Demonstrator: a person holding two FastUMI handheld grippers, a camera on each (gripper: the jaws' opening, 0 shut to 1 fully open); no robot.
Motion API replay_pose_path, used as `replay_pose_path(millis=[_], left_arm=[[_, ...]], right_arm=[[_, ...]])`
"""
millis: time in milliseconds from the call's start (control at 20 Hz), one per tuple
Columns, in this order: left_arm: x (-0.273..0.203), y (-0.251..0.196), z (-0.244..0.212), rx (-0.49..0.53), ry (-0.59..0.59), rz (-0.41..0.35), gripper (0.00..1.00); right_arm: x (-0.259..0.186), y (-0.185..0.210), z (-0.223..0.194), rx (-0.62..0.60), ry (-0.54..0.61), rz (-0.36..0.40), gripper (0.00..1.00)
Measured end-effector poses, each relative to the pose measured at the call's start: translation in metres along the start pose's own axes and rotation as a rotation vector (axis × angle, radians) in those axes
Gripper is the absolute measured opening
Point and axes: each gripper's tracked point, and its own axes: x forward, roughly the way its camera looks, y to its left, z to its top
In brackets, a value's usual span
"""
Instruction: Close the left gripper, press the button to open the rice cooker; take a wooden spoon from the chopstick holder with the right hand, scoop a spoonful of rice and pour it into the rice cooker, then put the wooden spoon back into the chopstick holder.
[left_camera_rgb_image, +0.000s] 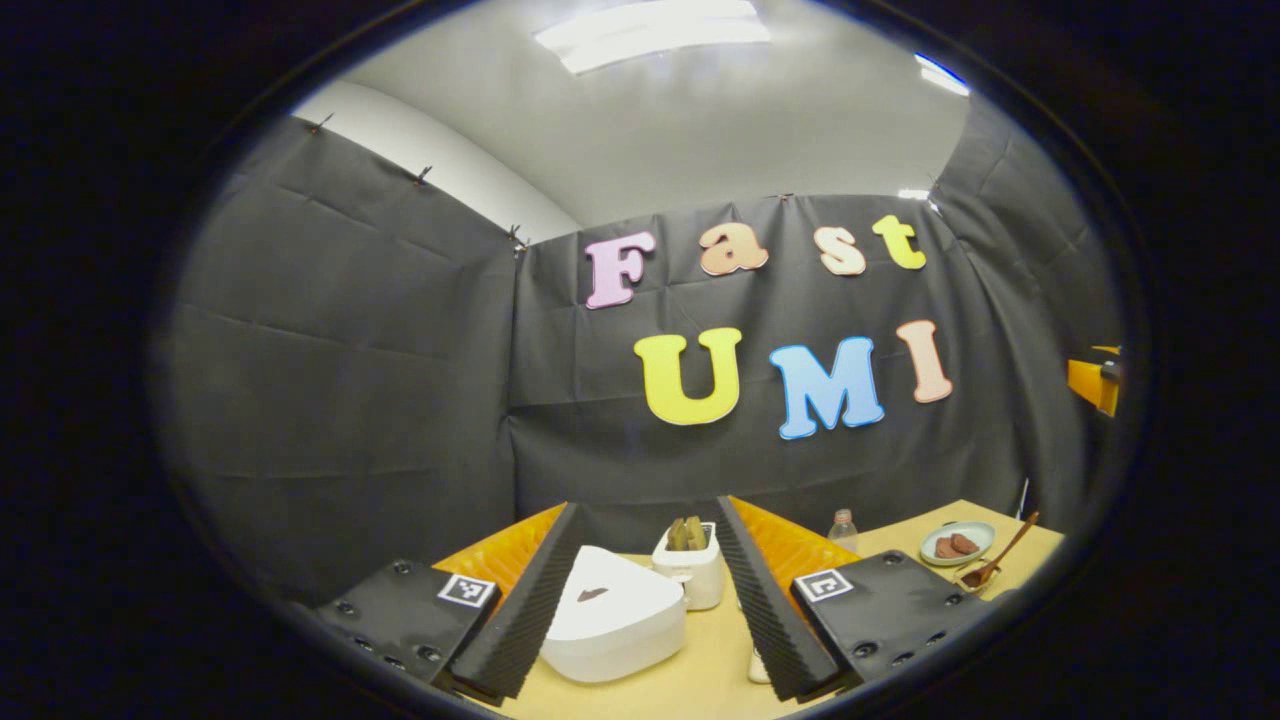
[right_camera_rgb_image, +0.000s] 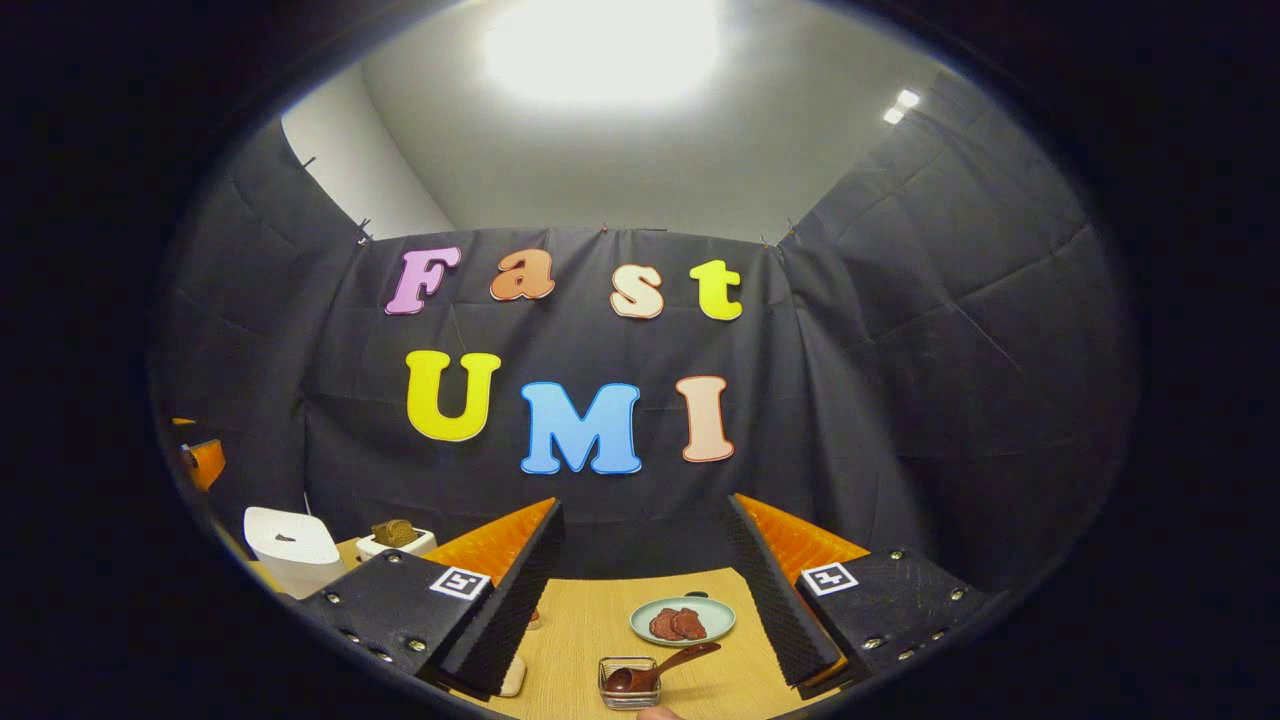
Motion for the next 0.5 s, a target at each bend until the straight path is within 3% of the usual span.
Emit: replay_pose_path(millis=[50, 100, 300, 400, 500], left_arm=[[0.001, 0.000, -0.001, -0.010, 0.001, -0.006, 0.92], [0.002, 0.000, -0.001, -0.025, -0.003, -0.011, 0.81], [0.009, 0.012, -0.011, -0.041, 0.008, 0.001, 0.53], [0.011, 0.004, -0.020, -0.043, 0.036, -0.043, 0.42], [0.019, 0.012, -0.027, -0.039, 0.049, -0.030, 0.19]], right_arm=[[0.000, 0.001, -0.002, -0.003, 0.002, -0.001, 0.98], [-0.001, 0.001, -0.003, -0.007, 0.007, -0.001, 0.98], [-0.005, 0.003, -0.009, -0.022, 0.024, -0.004, 0.98], [-0.009, 0.007, -0.009, -0.028, 0.028, 0.008, 0.98], [-0.010, 0.007, -0.007, -0.045, 0.020, 0.001, 0.98]])
